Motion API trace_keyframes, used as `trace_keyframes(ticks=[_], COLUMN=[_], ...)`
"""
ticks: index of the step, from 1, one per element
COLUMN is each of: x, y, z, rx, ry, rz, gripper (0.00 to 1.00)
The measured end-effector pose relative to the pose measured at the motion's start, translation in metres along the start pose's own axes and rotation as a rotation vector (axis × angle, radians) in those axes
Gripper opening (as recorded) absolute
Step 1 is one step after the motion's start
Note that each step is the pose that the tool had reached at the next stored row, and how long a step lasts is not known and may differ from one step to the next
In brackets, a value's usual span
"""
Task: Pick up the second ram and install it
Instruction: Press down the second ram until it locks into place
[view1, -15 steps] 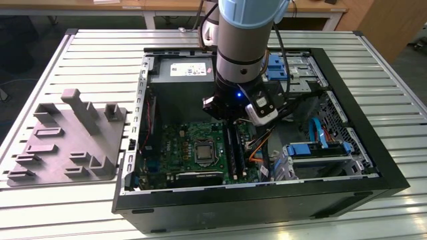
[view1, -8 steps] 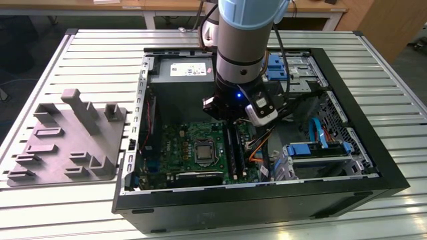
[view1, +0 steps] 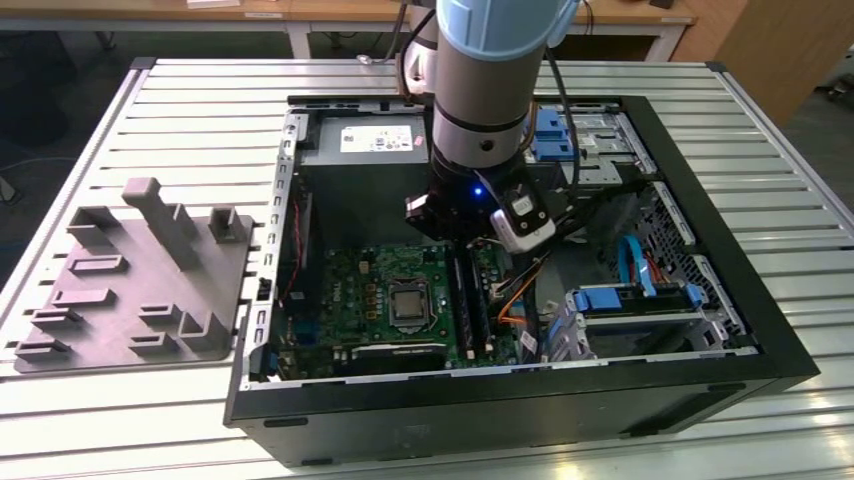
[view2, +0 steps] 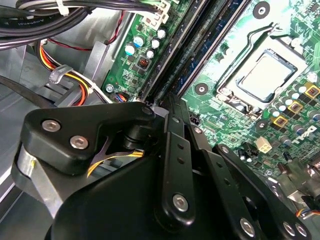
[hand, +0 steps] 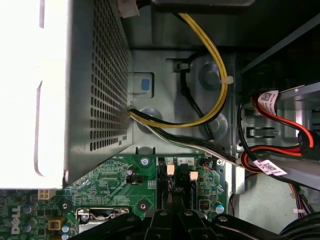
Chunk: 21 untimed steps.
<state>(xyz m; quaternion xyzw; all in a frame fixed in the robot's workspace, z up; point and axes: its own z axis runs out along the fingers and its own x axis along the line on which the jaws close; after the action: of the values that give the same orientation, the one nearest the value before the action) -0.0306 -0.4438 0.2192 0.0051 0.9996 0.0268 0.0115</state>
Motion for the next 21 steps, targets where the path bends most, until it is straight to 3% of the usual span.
trace_keyframes(ticks=[16, 21], x=[0.0001, -0.0001], y=[-0.0001, 0.0003], z=[0.0020, -0.0054], rx=[0.0001, 0.0000], ry=[-0.0016, -0.0016], rz=[0.000, 0.000], gripper=[0.10, 0.10])
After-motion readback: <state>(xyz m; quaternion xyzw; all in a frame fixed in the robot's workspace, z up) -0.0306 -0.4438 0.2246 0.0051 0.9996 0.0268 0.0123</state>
